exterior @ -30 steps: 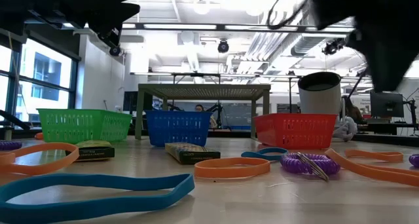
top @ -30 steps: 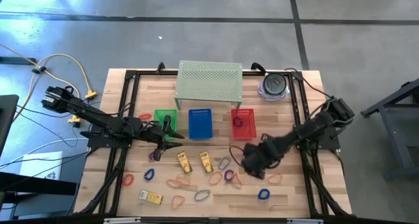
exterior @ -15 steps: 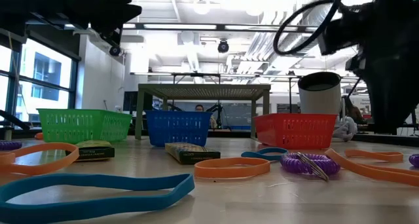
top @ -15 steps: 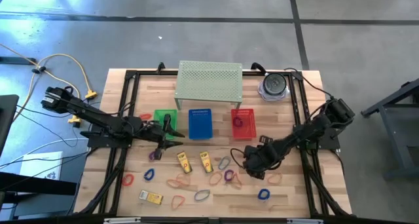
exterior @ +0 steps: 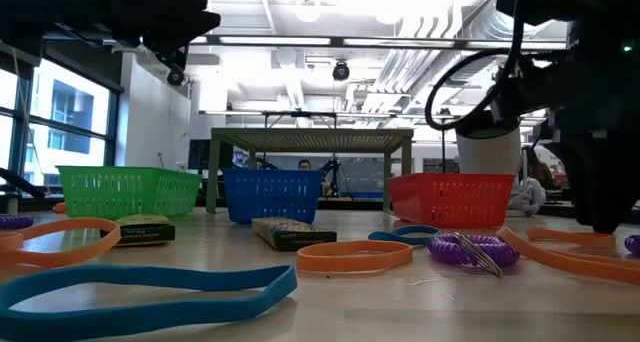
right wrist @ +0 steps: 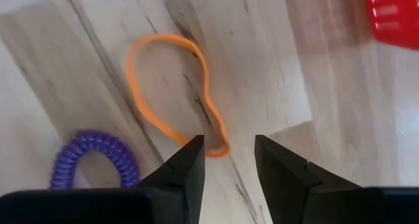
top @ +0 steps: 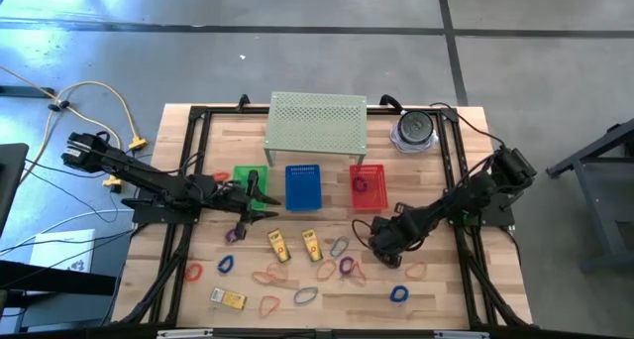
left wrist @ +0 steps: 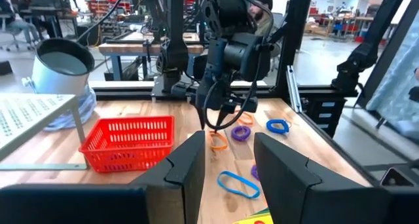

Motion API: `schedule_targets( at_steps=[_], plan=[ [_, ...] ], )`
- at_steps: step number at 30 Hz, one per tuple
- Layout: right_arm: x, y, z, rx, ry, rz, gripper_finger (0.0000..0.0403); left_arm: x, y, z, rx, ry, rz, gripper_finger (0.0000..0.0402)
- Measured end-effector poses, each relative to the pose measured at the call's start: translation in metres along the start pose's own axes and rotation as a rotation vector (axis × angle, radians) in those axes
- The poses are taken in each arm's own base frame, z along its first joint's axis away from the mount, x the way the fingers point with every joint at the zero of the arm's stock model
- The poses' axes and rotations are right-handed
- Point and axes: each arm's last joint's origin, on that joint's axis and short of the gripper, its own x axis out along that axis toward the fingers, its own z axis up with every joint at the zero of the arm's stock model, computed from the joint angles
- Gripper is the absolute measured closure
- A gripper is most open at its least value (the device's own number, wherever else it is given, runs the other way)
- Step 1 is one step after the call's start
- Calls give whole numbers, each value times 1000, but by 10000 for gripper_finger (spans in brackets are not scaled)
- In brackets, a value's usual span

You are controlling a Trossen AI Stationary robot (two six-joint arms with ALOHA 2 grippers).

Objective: Pick & Place Office Desk Supplies
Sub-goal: Put the orange rubber band into the blue bin

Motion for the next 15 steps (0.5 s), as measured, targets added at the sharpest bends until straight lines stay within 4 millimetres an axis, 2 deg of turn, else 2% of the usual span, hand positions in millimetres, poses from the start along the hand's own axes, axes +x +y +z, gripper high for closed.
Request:
schedule_targets(
  at_steps=[5, 15],
  plan=[
    [0, 4, 4, -33, -41, 36, 281, 0, 3, 0, 8, -4, 16, 274],
    [0, 3, 7, -59, -102, -3, 281, 1, 6, 1, -26, -6, 32, 274]
  ],
)
